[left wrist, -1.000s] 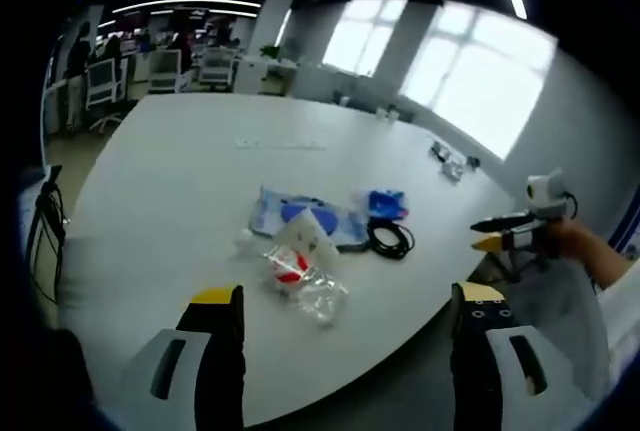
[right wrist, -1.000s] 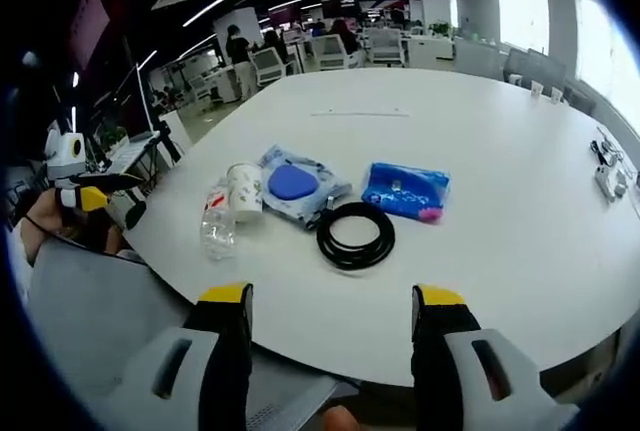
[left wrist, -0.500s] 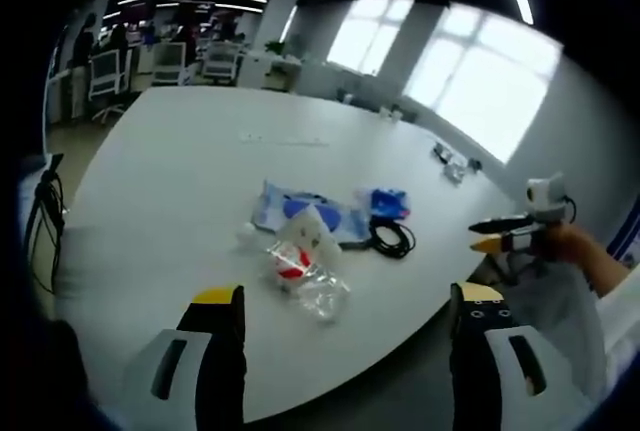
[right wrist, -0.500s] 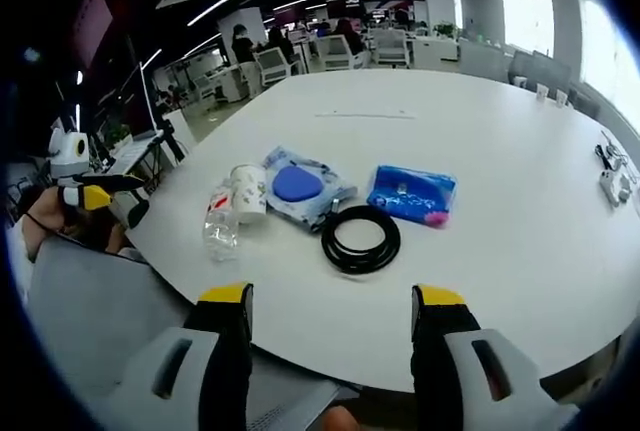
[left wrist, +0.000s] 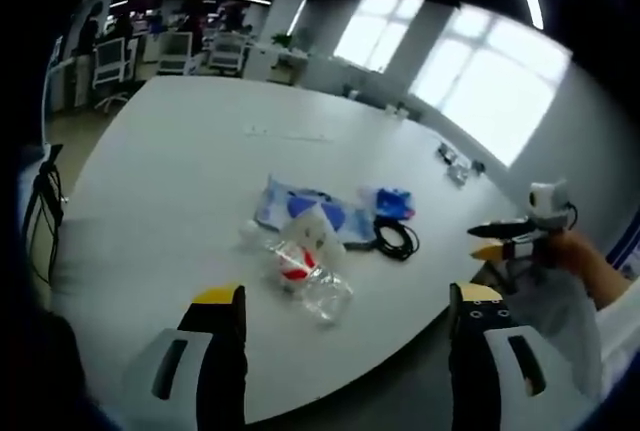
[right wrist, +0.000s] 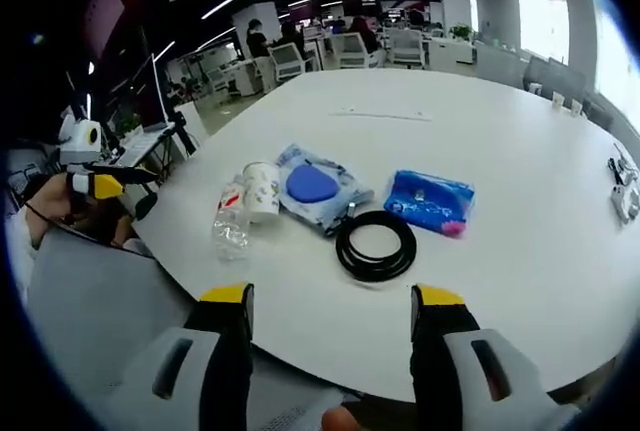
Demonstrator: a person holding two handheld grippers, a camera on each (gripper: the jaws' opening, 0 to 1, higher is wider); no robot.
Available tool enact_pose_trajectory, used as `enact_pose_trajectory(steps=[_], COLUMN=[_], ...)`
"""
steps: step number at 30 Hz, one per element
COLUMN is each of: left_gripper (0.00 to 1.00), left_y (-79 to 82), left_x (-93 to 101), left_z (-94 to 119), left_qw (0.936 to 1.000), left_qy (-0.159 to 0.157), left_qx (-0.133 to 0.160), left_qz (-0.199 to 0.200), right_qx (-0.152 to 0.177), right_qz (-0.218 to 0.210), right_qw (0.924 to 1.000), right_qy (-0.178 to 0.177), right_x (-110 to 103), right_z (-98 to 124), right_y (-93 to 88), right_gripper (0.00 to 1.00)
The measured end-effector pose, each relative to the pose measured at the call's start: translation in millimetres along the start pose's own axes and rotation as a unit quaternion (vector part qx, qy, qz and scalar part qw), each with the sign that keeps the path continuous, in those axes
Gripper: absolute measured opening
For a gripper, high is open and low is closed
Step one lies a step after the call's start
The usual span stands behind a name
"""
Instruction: Arrange the tabletop items into an orderly group along one side of the table until the central work area is clear of visible clutter.
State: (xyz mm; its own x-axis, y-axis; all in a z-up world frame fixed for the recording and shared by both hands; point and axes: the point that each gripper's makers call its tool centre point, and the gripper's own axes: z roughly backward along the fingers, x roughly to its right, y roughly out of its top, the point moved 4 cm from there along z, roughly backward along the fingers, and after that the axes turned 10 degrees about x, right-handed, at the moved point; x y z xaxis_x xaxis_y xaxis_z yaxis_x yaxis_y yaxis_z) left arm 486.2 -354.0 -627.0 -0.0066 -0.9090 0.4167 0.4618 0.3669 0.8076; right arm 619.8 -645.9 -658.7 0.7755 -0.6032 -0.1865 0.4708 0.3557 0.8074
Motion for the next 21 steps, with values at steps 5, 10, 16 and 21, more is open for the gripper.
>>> enact_pose_trajectory(steps=[5,10,16,21], left_gripper=[0.8,0.8,0.8,0.8], left_y=[3.4,6.5,13.3,16.2], left_x=[2.0,-2.2,-5.2,-5.4], left_z=[-2.9,-6.5,-13.9,-17.2], left_qw=[1.0,0.9999,1.0,1.0], left_qy=[-0.004,-0.001,0.002,0.004], left_qx=[0.0,-0.004,-0.003,-0.004], left_qz=[-0.006,-0.01,-0.006,-0.004], right_qx=[-0.005,-0.006,-0.011,-0.014], right_qz=[0.005,0.01,0.023,0.044], right_qw=[0.9999,0.9998,0.9989,0.9973], right_qy=[0.008,0.018,0.038,0.057], right_x=[-4.7,-11.1,-22.5,-32.9], right_z=[-3.4,-9.0,-21.1,-29.3], right_y=[-0.5,3.2,10.7,22.1], right_gripper=[0.6,0.6,0.59,0.59])
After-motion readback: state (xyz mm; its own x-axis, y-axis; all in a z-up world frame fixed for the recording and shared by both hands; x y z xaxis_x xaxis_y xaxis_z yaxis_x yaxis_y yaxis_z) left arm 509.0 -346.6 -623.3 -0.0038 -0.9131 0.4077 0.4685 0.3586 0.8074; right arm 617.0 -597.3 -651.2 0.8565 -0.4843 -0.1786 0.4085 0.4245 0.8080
